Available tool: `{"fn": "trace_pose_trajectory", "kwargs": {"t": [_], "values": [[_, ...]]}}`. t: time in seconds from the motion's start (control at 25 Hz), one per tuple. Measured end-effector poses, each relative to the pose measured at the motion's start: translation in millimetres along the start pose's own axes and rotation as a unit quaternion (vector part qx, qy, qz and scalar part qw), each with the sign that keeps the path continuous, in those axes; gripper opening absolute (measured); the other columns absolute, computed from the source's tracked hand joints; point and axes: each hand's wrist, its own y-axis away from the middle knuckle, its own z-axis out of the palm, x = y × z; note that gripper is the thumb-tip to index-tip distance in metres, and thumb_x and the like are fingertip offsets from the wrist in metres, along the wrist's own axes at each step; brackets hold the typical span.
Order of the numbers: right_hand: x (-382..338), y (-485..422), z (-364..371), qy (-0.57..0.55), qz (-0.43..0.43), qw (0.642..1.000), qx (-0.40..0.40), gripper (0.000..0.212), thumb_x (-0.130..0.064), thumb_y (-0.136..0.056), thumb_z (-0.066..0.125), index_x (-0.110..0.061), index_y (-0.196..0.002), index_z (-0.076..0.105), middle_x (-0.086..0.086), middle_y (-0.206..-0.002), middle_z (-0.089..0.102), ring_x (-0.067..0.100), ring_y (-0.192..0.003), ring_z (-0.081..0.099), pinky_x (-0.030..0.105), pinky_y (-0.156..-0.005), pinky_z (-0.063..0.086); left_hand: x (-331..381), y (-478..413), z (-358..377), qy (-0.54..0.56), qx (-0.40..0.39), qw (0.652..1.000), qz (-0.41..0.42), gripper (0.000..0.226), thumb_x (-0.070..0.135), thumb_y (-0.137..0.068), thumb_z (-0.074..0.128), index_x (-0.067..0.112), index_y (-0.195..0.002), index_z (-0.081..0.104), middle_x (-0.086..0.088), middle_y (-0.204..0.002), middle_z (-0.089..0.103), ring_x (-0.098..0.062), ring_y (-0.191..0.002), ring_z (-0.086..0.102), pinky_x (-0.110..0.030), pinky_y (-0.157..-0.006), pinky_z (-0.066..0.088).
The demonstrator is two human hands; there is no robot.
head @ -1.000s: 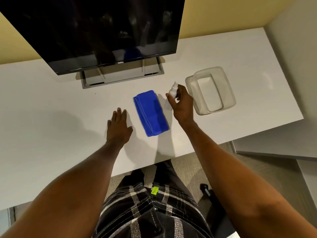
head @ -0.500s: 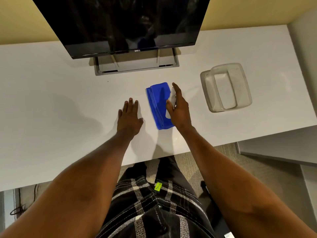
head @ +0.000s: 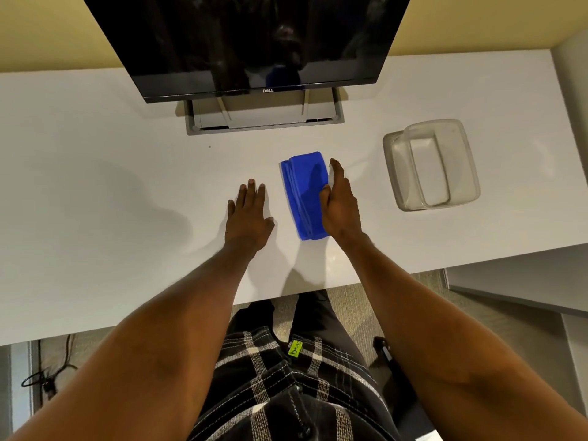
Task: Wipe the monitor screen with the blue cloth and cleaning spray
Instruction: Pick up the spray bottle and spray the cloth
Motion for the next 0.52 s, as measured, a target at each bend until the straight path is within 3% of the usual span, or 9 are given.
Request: {"fn": "trace_pose_trajectory", "kwargs": {"t": [0.2,0.32,0.44,0.52], "values": [[-1.9,-14.9,10.8,0.063,0.01,0.997,-0.039,0.054,-0.036,-0.111,0.038,-0.028,-0.162,0.023,0.009,-0.12,0.061,0.026,-0.1,0.067,0.046,-0.09,0.059,-0.1,0.2,0.2,-0.002,-0.003,1.0,0.001,0.082,0.035,-0.108,0.049,0.021,-0.168,-0.005,-0.003,-0.176,-0.016,-0.024,-0.163,-0.013,-0.049,-0.132,0.002],[-2.1,-24.3,16.2,0.125,0.0,0.99,-0.058,0.054,-0.037,-0.112,0.036,-0.025,-0.162,0.021,0.007,-0.116,0.058,0.023,-0.098,0.066,0.038,-0.085,0.058,-0.3,0.4,-0.9,-0.005,-0.004,1.0,0.003,0.081,0.036,-0.108,0.048,0.021,-0.168,-0.006,-0.003,-0.176,-0.017,-0.024,-0.163,-0.013,-0.048,-0.133,0.002],[-1.7,-32.0,18.3,0.121,0.054,0.989,-0.068,0.047,-0.044,-0.112,0.03,-0.023,-0.153,0.034,-0.003,-0.107,0.06,0.016,-0.09,0.066,0.02,-0.069,0.047,-0.6,1.0,-1.2,0.0,-0.007,1.0,0.001,0.081,0.036,-0.109,0.047,0.022,-0.168,-0.006,-0.002,-0.176,-0.017,-0.023,-0.163,-0.014,-0.047,-0.133,0.001],[-2.1,-35.6,20.4,0.139,0.046,0.987,-0.07,0.046,-0.044,-0.112,0.032,-0.022,-0.152,0.034,-0.001,-0.109,0.06,0.012,-0.084,0.063,0.022,-0.071,0.048,-0.5,1.2,-1.5,0.003,-0.008,1.0,-0.001,0.08,0.036,-0.109,0.047,0.022,-0.168,-0.006,-0.002,-0.176,-0.018,-0.023,-0.163,-0.015,-0.047,-0.133,0.001]]}}
